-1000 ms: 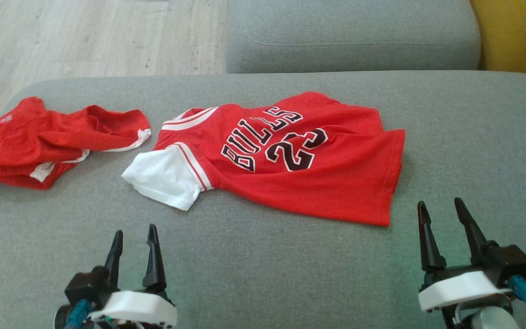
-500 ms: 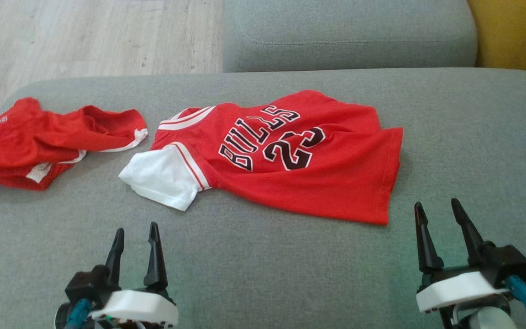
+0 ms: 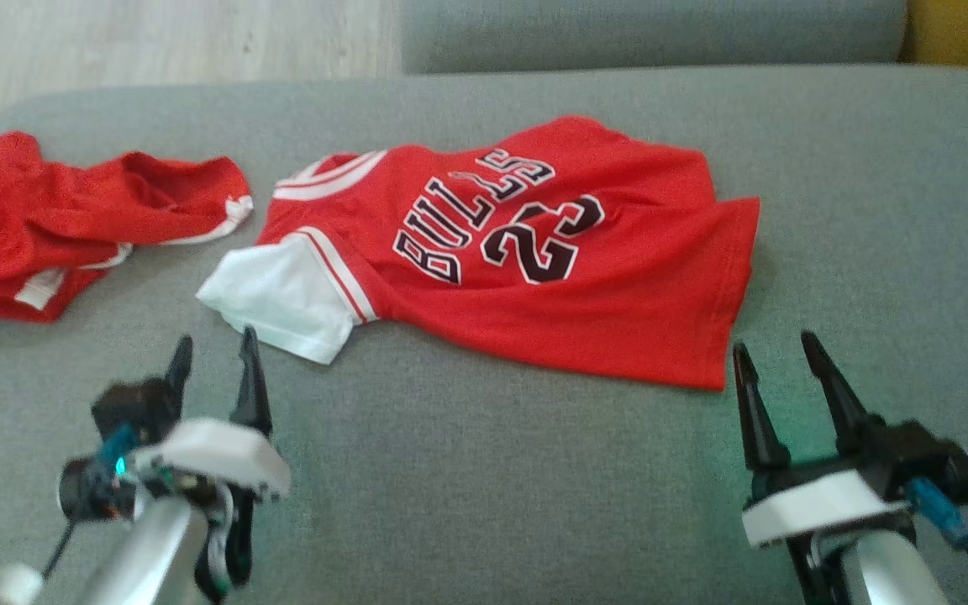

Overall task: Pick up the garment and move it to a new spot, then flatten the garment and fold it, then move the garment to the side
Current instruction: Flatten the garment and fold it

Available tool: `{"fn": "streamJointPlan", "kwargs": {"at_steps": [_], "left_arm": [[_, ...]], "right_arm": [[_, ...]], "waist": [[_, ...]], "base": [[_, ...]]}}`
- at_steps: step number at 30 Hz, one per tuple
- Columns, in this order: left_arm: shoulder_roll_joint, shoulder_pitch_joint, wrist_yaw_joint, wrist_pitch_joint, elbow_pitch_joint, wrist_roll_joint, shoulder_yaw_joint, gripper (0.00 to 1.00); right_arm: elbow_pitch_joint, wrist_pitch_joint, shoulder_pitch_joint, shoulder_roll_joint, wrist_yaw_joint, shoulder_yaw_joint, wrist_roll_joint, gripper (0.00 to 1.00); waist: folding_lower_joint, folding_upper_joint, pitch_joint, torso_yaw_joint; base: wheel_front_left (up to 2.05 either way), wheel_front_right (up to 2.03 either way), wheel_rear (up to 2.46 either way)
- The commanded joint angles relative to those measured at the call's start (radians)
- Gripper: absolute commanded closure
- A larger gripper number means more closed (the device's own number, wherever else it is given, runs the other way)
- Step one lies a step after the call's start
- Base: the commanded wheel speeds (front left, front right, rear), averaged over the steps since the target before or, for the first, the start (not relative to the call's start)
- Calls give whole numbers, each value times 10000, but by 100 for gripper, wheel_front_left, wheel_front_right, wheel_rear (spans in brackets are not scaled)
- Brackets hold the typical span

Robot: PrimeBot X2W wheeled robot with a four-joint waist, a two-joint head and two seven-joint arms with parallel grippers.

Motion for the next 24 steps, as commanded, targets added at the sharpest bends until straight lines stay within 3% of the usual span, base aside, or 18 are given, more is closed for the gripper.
{"fn": "streamJointPlan", "kwargs": {"at_steps": [1,10,22,23,24], "left_arm": [[335,-697,103,63,-97,89,444,0],[682,-2390,551,1305,1229,192,551,0],[744,-2605,516,1641,1503,80,456,0],[744,-2550,519,1631,1449,65,452,5],[744,-2487,527,1618,1382,52,448,17]], "right_arm": [[-397,-109,-573,-56,-7,309,-65,0],[-553,-109,-1342,-56,-7,644,-179,0],[-490,-109,-1634,-56,-7,896,-44,0],[-429,-109,-1625,-56,-7,952,-3,0],[-360,-109,-1614,-56,-7,1003,29,0]], "waist": [[-1,-1,448,-138],[-1,-1,1817,-553],[-1,-1,2296,-596],[-1,-1,2288,-579],[-1,-1,2275,-556]], "base": [[0,0,0],[0,0,0],[0,0,0],[0,0,0],[0,0,0]]}}
